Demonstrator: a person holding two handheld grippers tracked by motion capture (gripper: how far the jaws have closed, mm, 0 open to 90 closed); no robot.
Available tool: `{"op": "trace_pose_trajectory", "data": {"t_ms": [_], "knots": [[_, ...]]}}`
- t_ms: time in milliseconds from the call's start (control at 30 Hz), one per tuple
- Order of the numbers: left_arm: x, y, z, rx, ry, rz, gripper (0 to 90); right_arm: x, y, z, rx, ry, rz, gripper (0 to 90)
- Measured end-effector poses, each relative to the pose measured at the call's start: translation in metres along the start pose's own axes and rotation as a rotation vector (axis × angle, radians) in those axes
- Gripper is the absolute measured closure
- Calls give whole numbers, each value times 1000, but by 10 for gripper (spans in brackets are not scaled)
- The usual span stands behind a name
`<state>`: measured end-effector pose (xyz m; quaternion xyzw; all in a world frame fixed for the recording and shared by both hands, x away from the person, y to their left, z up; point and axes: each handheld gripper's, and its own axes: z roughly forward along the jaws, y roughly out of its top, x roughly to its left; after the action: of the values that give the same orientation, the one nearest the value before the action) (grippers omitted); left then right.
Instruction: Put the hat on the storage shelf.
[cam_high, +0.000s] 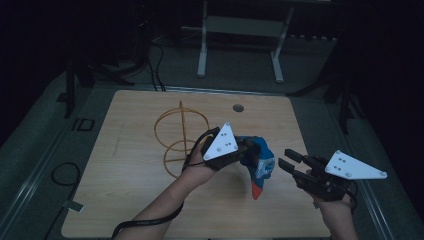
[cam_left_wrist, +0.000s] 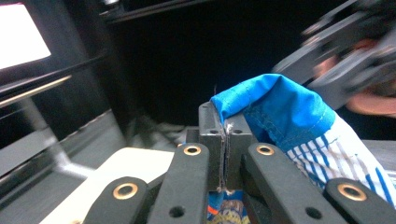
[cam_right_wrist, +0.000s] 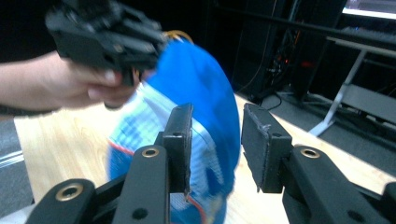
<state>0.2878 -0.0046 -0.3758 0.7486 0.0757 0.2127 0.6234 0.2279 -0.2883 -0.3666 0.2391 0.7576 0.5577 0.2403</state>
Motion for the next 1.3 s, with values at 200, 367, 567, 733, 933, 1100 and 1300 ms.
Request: {"op": "trace_pose_trajectory", "data": {"t_ms": [200, 367, 567, 733, 933, 1100, 1300], "knots": [[7, -1, -13, -71, -85, -8, 894, 5, -15, 2, 14, 51, 35, 612], [6, -1, -16, -88, -116, -24, 895, 21, -25, 10, 31, 113, 37, 569], [4, -1, -16, -94, -143, -26, 894, 25, -32, 26, 61, 95, 34, 564], [5, -1, -16, -102, -153, -43, 894, 26, -30, 33, 50, 78, 14, 630], [8, -2, -18, -103, -142, -62, 894, 25, -27, 35, 38, 55, -4, 772], [9, -3, -19, -99, -140, -68, 893, 26, -25, 33, 36, 36, -1, 892], [9, -4, -21, -72, -120, -65, 892, 26, -22, 28, 28, 23, -10, 899]]}}
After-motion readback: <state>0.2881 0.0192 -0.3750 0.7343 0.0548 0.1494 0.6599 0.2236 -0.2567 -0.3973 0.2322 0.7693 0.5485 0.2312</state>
